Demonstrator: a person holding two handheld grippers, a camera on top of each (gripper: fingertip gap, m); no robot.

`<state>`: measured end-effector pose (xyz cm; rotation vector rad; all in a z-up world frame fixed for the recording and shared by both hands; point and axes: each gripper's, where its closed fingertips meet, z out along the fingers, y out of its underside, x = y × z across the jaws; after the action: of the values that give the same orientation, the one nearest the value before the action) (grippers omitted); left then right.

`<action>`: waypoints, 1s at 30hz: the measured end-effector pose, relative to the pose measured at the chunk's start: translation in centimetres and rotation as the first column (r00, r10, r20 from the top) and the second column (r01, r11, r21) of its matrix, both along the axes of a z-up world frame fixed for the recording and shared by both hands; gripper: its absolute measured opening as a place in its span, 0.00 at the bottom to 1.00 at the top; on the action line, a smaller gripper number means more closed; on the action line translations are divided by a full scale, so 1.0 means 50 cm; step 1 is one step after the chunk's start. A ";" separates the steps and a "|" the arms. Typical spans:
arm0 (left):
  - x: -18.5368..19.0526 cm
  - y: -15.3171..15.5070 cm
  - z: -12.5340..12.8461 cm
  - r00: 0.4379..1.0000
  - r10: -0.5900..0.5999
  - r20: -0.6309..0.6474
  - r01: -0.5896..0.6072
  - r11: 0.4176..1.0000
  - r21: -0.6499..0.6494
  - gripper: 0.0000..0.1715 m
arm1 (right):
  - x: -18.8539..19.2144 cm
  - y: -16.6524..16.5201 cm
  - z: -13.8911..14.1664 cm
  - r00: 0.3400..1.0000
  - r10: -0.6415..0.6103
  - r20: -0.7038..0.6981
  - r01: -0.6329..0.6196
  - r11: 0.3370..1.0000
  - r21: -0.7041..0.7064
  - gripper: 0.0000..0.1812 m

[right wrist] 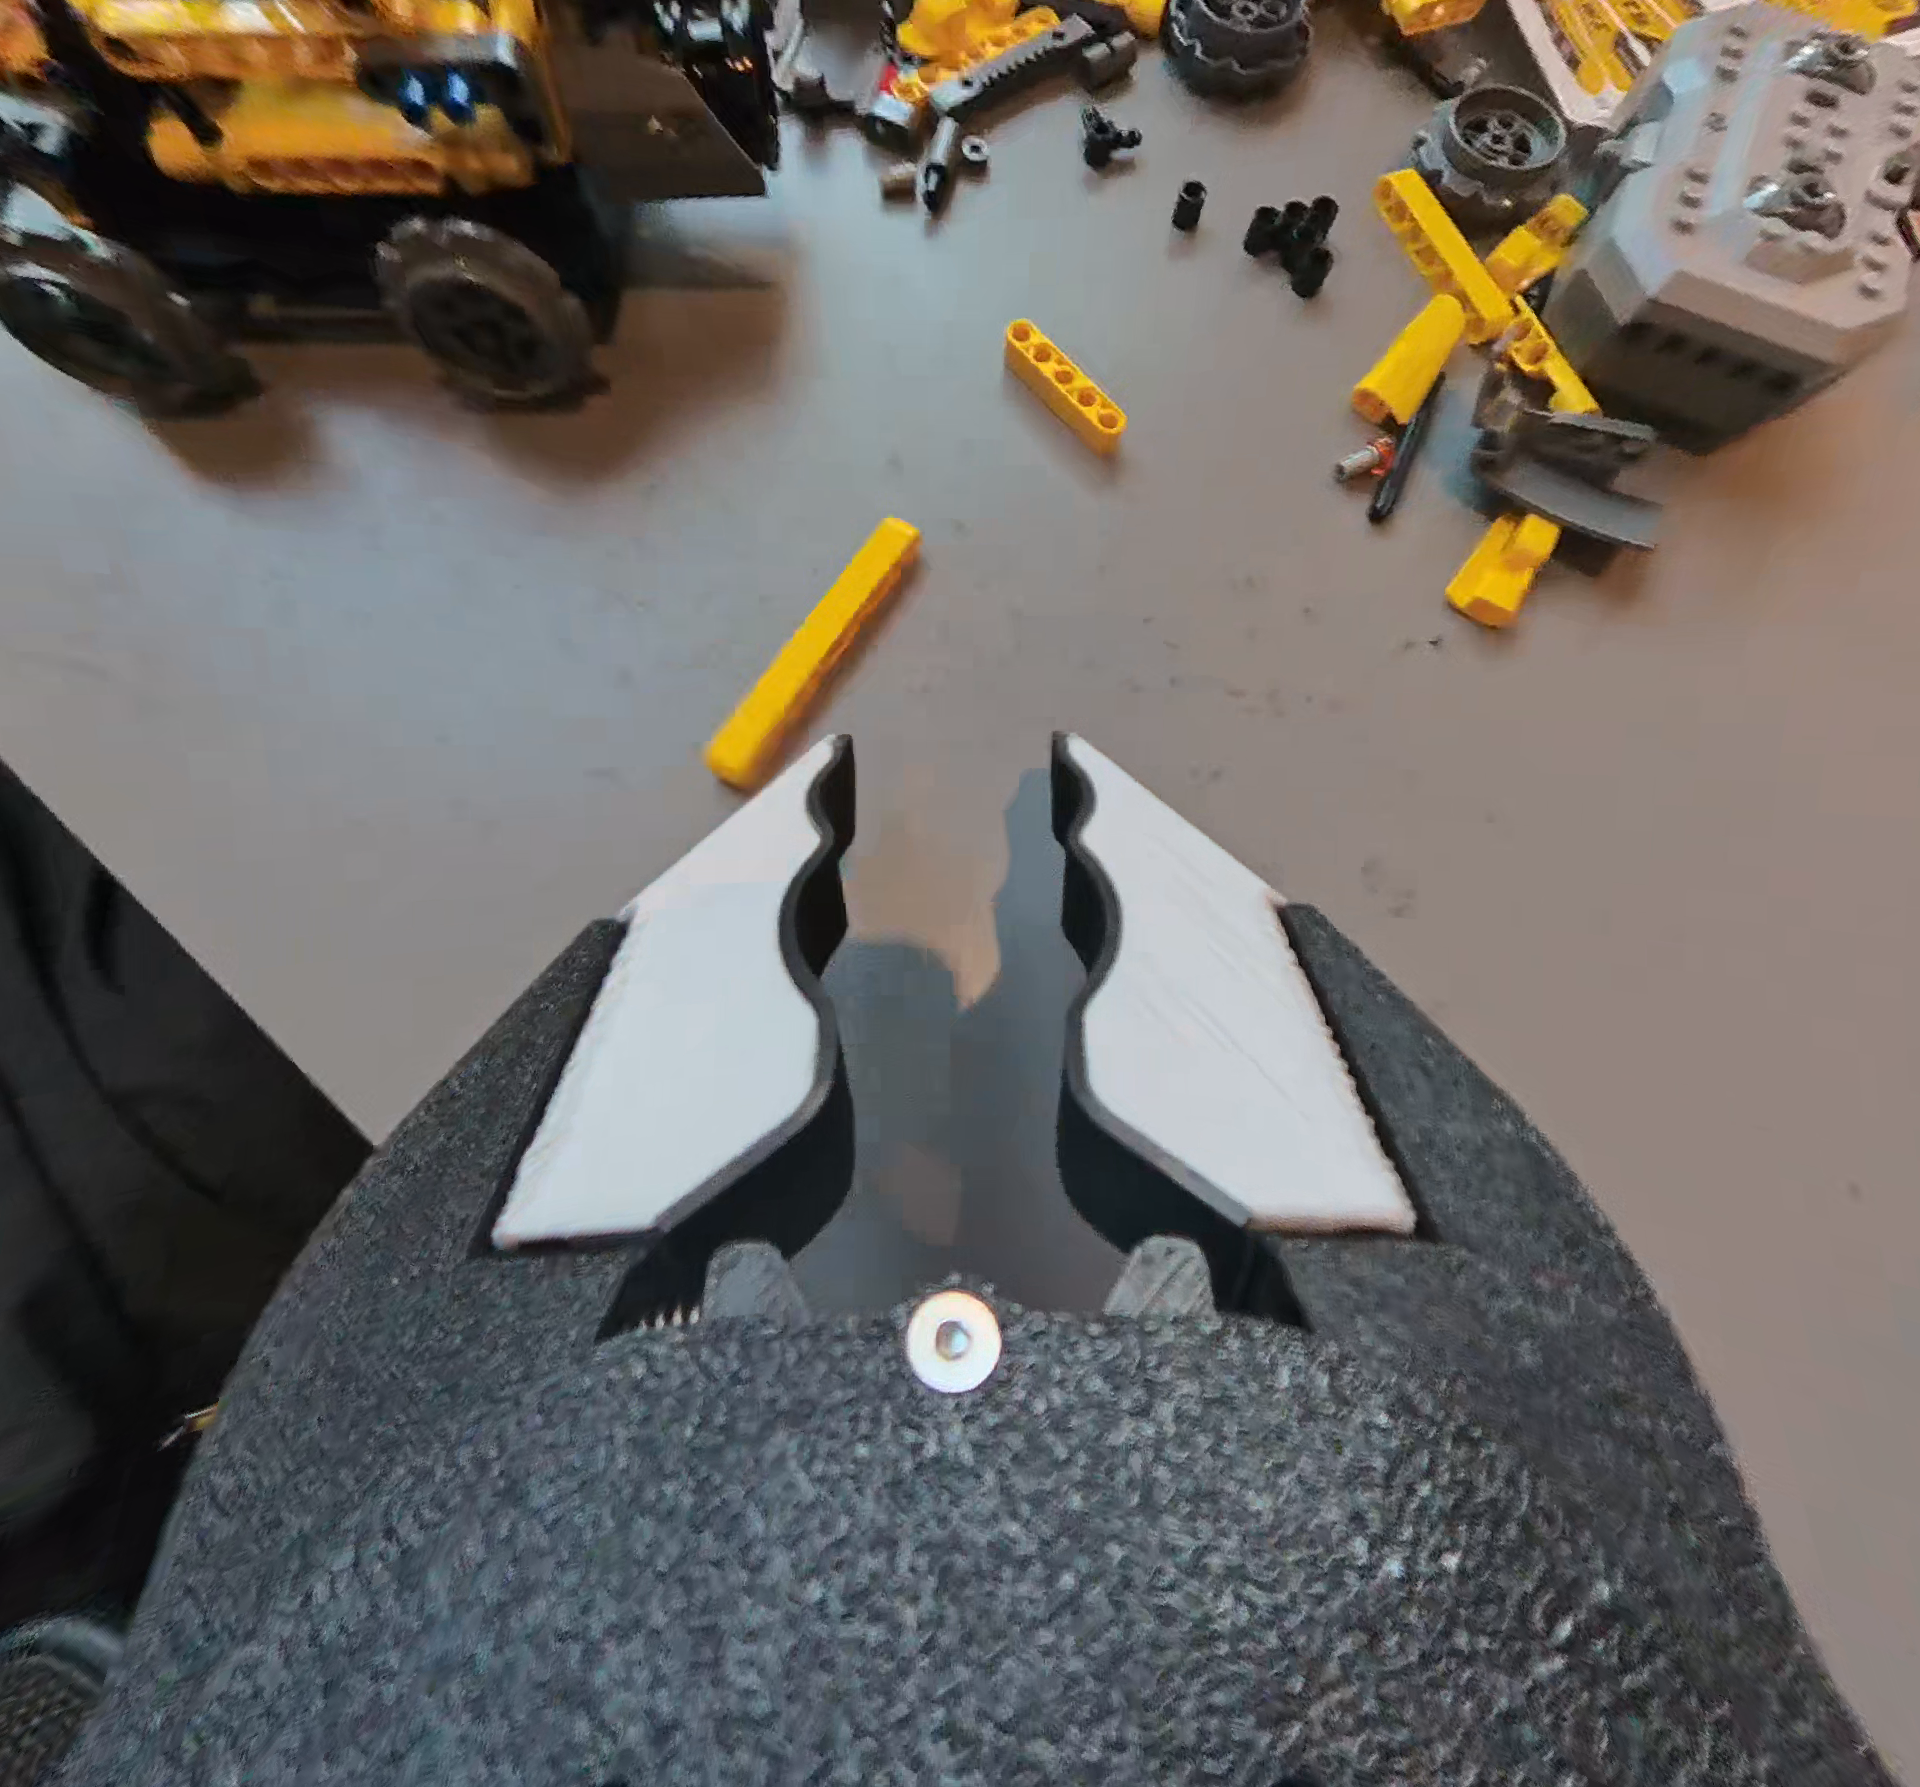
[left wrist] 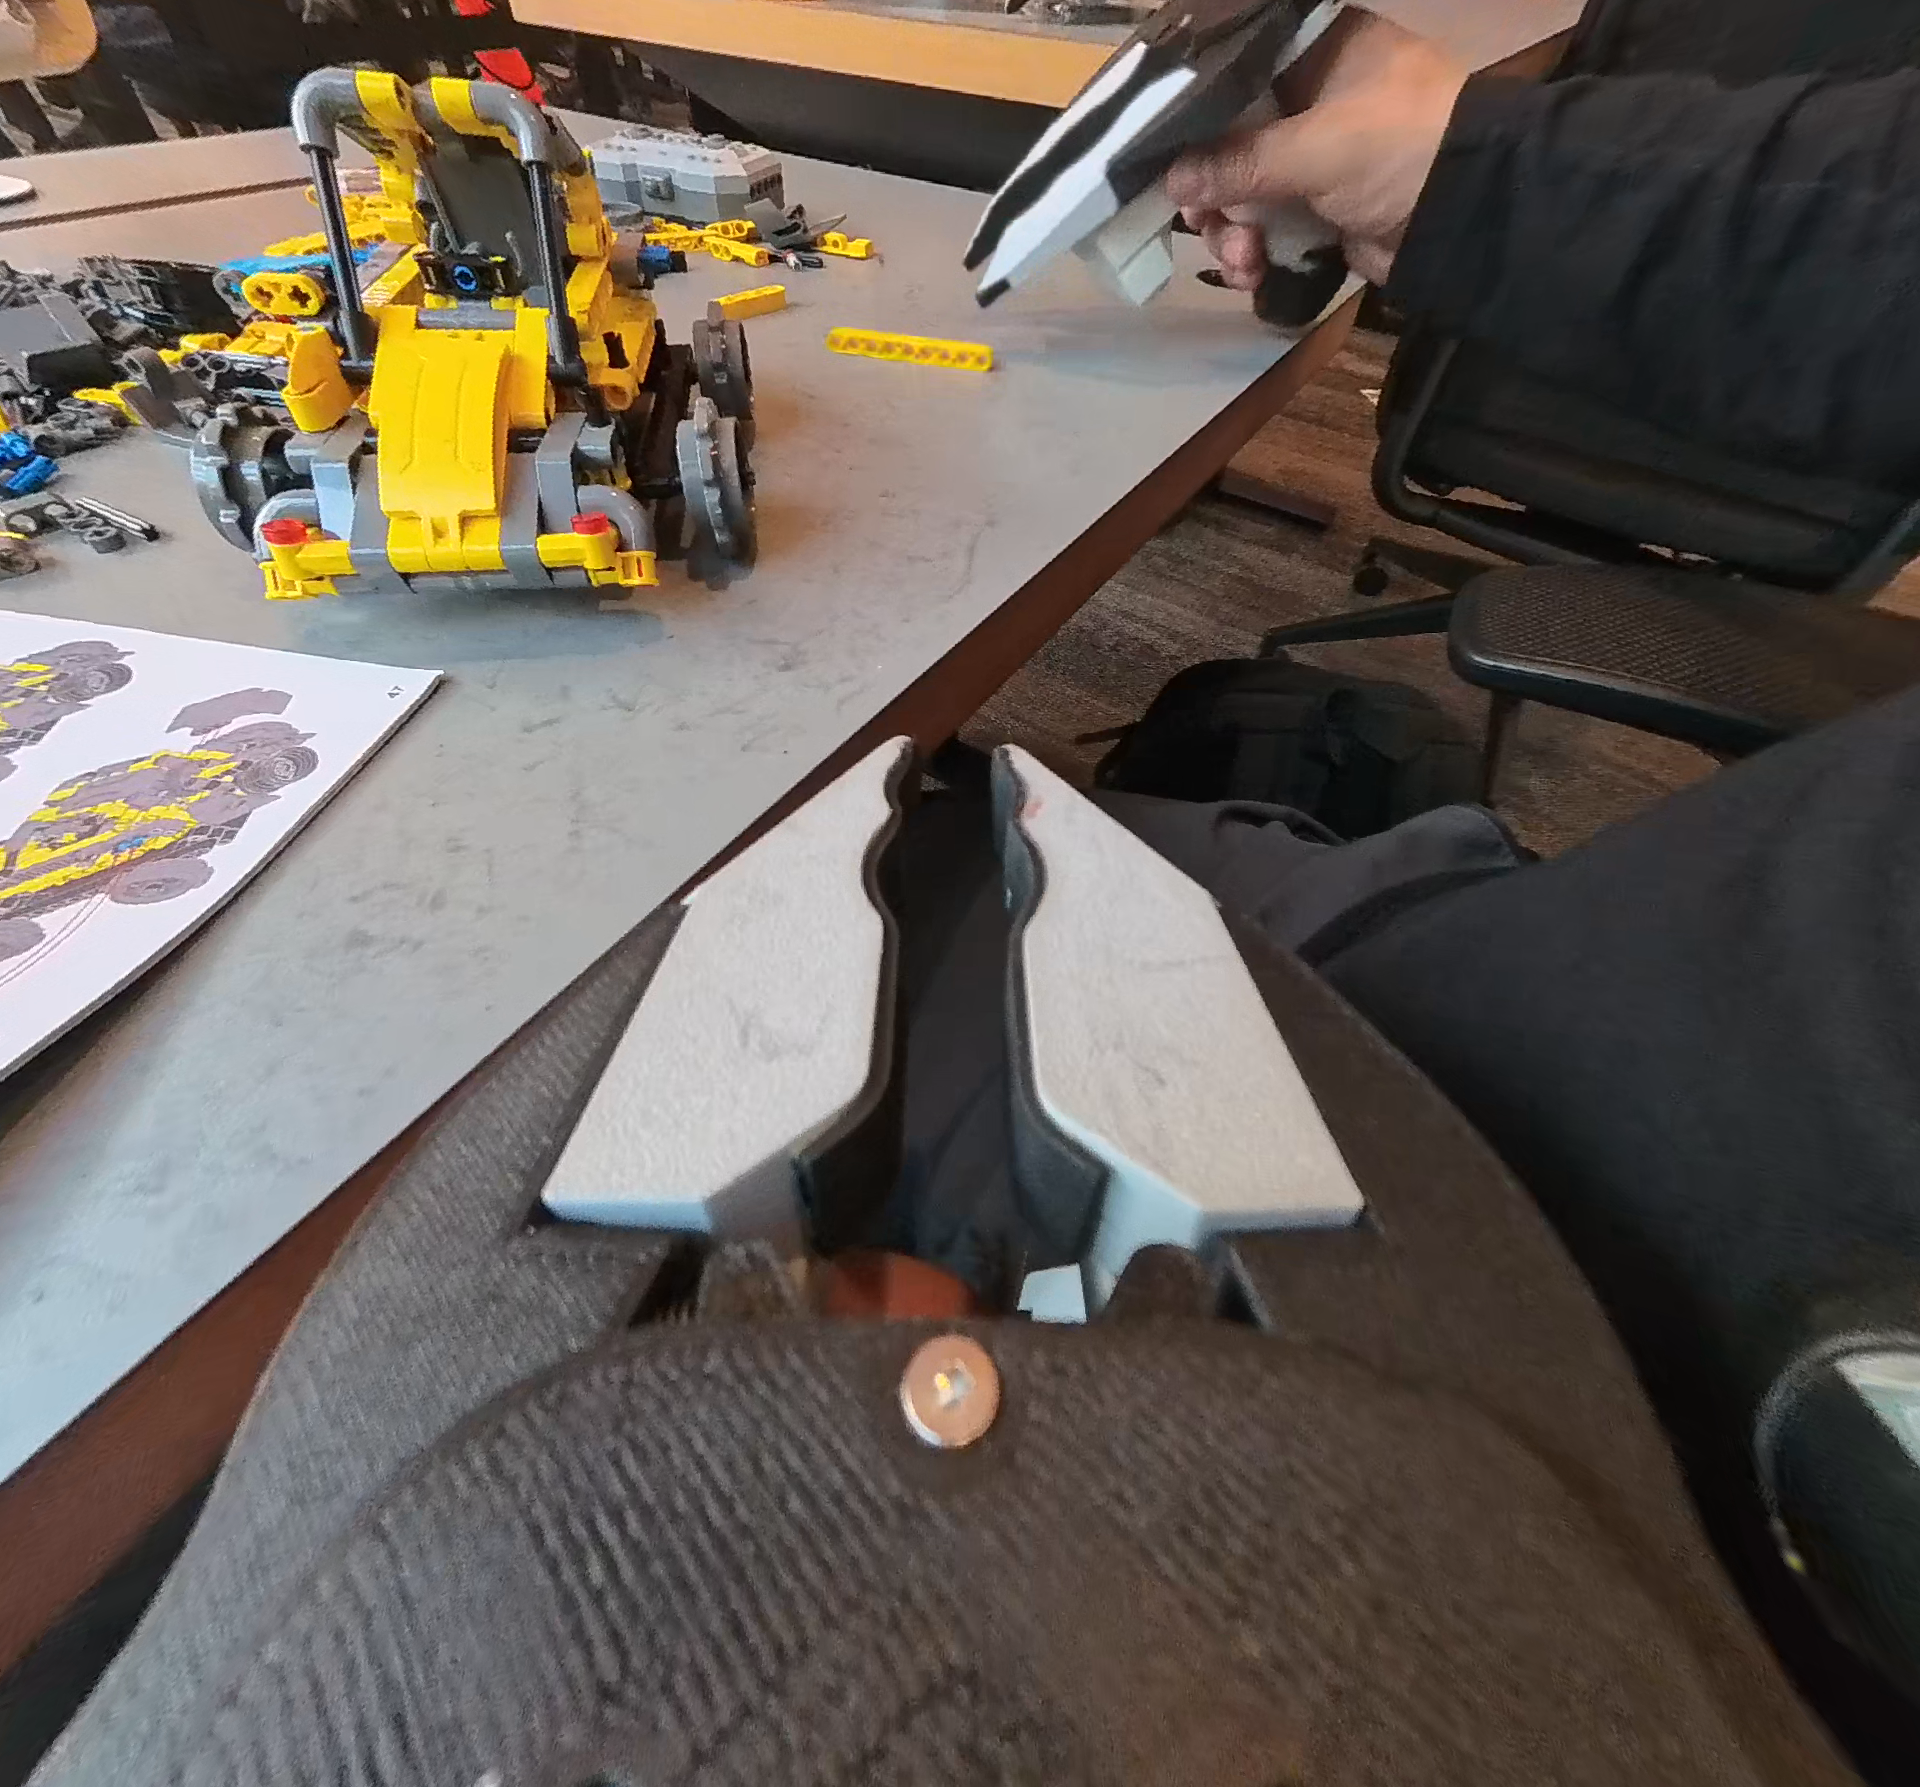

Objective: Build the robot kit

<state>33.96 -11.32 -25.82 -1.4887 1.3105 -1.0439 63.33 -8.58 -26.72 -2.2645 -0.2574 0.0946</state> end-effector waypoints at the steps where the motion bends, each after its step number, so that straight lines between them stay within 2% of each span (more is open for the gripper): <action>1: 0.000 -0.001 0.000 1.000 -0.001 -0.001 0.001 1.000 0.001 0.06 | -0.001 0.002 0.002 1.000 -0.002 0.000 0.002 1.000 0.014 0.20; 4: 0.001 -0.003 -0.003 1.000 -0.010 -0.005 0.010 1.000 -0.002 0.07 | -0.017 0.001 -0.006 1.000 0.013 -0.011 -0.013 1.000 0.022 0.20; 9: 0.003 -0.006 -0.009 1.000 -0.020 -0.015 0.020 1.000 -0.011 0.07 | -0.049 -0.005 -0.037 0.997 0.069 -0.025 -0.071 0.995 -0.073 0.20; 13: 0.004 -0.010 -0.011 0.999 -0.026 -0.020 0.025 1.000 -0.011 0.07 | -0.057 0.012 -0.023 0.998 0.049 -0.044 -0.051 0.998 -0.034 0.23; 16: 0.004 -0.013 -0.009 0.999 -0.033 -0.021 0.034 0.999 0.017 0.09 | -0.079 0.034 0.014 0.994 0.058 -0.089 -0.053 0.997 0.049 0.26; 19: 0.004 -0.009 0.011 0.999 -0.032 0.007 0.031 0.998 0.055 0.20 | -0.109 0.061 0.044 0.986 0.117 -0.118 -0.103 0.987 0.122 0.27; 21: -0.002 0.009 0.032 1.000 0.005 0.025 -0.007 0.998 0.059 0.37 | -0.116 0.082 0.053 0.985 0.141 -0.098 -0.122 0.976 0.181 0.27; 23: -0.008 0.053 0.052 0.995 0.102 0.008 -0.102 0.992 0.077 0.51 | -0.109 0.098 0.056 0.990 0.129 -0.052 -0.113 0.966 0.233 0.25; 27: 0.019 0.130 0.079 0.981 0.177 -0.085 -0.174 0.984 0.044 0.63 | -0.109 0.109 0.109 0.989 0.131 -0.063 -0.095 0.911 0.401 0.23; 30: 0.077 0.208 0.090 0.963 0.201 -0.179 -0.194 0.980 0.054 0.65 | -0.119 0.106 0.140 0.971 0.194 -0.138 -0.105 0.870 0.481 0.23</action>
<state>37.82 -0.94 -21.35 -1.6824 1.2687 -0.7652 57.38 -3.28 -19.71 -1.7336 -0.3209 0.2889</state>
